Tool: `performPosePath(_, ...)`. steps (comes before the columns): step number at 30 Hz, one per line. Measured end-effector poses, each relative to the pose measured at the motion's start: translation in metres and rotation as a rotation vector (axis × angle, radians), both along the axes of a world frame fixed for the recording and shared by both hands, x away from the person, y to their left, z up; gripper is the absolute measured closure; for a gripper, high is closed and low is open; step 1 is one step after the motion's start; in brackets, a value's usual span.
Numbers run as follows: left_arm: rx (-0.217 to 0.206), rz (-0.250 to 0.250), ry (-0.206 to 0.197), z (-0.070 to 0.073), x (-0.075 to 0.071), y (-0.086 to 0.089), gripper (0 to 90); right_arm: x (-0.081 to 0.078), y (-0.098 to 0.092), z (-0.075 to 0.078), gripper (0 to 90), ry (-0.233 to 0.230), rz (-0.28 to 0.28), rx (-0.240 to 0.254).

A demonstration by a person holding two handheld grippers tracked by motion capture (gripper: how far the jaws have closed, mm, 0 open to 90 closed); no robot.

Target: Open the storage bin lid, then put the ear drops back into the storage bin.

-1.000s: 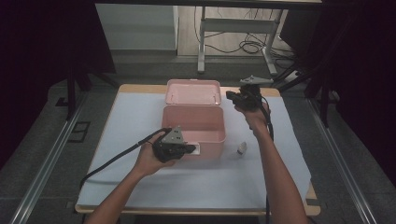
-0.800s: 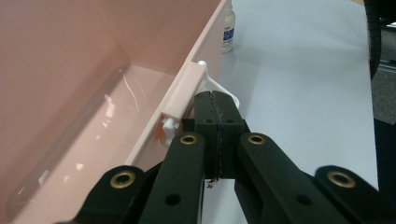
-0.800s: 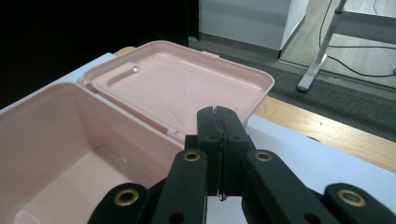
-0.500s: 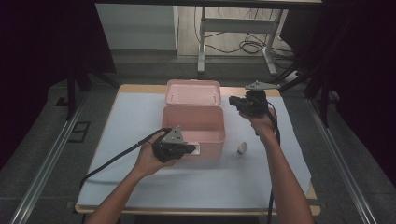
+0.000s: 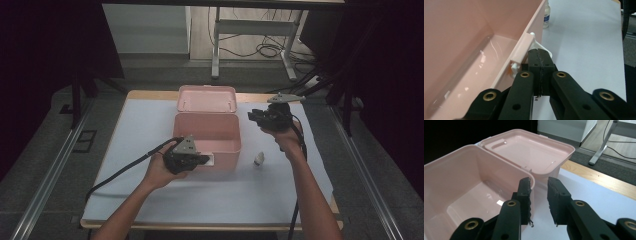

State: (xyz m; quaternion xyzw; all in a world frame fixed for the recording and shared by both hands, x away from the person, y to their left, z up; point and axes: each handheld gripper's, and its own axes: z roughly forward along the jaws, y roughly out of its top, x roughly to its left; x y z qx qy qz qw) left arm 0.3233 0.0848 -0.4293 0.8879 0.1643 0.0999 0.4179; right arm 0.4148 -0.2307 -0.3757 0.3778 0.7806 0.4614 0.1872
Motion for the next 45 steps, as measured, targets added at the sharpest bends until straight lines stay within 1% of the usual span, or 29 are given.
performPosePath(11, -0.004, 0.003, -0.001, 0.0, 0.0, 0.0, 90.0, -0.014, -0.008, -0.006, 64.5, 0.024, 0.018, -0.043)
performPosePath(18, -0.004, 0.005, -0.002, 0.0, -0.001, 0.0, 90.0, -0.022, -0.011, -0.006, 60.1, 0.044, 0.039, -0.067)
performPosePath(21, -0.004, 0.003, 0.0, 0.0, 0.0, 0.0, 90.0, -0.025, -0.013, -0.007, 58.7, 0.075, 0.053, -0.101)
performPosePath(25, -0.006, 0.005, -0.002, -0.001, 0.0, 0.0, 90.0, -0.028, -0.013, -0.01, 56.3, 0.109, 0.069, -0.188)
performPosePath(29, -0.006, 0.005, -0.005, -0.001, -0.001, 0.0, 90.0, -0.032, -0.015, -0.012, 55.3, 0.14, 0.078, -0.234)
performPosePath(32, 0.0, 0.004, -0.006, 0.0, -0.001, 0.0, 90.0, -0.035, -0.015, -0.013, 54.9, 0.153, 0.086, -0.25)
performPosePath(34, -0.006, 0.006, -0.005, -0.001, -0.001, 0.0, 90.0, -0.037, -0.015, -0.013, 54.7, 0.156, 0.092, -0.254)
performPosePath(41, -0.006, 0.004, -0.004, -0.001, 0.0, 0.0, 90.0, -0.041, -0.014, -0.018, 54.4, 0.177, 0.107, -0.281)
performPosePath(45, -0.006, 0.005, -0.005, -0.001, -0.001, 0.0, 90.0, -0.043, -0.014, -0.022, 54.2, 0.196, 0.107, -0.293)
